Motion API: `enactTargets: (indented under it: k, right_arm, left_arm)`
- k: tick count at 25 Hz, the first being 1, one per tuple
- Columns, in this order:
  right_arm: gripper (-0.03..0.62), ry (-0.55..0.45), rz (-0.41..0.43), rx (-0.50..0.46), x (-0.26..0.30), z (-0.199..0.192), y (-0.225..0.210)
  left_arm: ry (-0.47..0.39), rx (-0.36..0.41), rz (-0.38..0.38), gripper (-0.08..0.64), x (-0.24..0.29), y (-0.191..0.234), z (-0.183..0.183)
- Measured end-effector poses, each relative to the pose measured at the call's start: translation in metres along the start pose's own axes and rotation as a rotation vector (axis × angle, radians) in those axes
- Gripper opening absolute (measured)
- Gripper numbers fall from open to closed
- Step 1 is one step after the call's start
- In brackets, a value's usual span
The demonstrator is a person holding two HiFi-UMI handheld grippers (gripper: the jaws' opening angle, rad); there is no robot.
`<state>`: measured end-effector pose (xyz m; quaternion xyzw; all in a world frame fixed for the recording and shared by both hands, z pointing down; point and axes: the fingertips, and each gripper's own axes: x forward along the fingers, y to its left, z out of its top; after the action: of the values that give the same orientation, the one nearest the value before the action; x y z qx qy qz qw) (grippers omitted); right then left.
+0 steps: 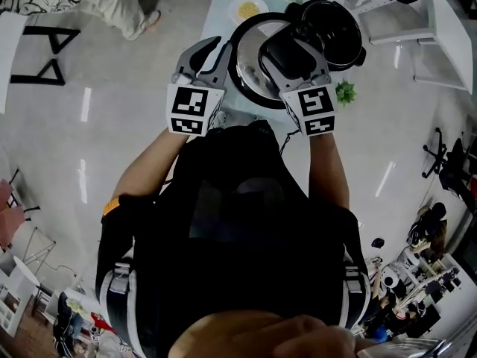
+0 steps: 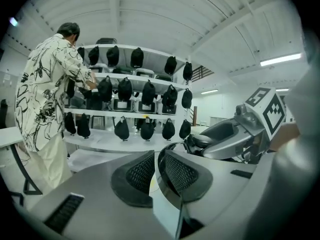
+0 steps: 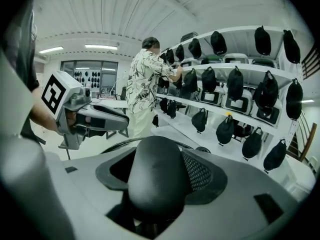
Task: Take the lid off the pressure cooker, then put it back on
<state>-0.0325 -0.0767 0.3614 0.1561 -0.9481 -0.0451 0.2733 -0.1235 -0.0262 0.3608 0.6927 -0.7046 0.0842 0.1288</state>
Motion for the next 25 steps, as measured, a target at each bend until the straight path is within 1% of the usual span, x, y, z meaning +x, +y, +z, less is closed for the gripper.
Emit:
enactTargets:
  k: [6,11,14,19,25]
  right_arm:
    - [0.290,-0.006,0.092,-0.007,0.027,-0.001,0.039]
    - [0.290,0.005,0.152,-0.020,0.047,-0.013,0.071]
    - [0.290,0.028,0.160,-0.021,0.057,-0.036,0.077]
    - [0.290,0.069,0.164,0.007,0.070,-0.079,0.083]
    - [0.290,0.108,0.155,-0.003,0.091,-0.114,0.085]
  left_arm:
    - [0.020,-0.029,0.080,0.067,-0.019,0.029,-0.022]
    - [0.054,-0.048,0.120,0.067,-0.032,0.046,-0.042]
    - [0.087,-0.048,0.124,0.067,-0.034,0.043,-0.058]
    - [0.148,-0.038,0.123,0.067,-0.032,0.036,-0.089]
    - [0.209,-0.026,0.109,0.067,-0.027,0.027,-0.125]
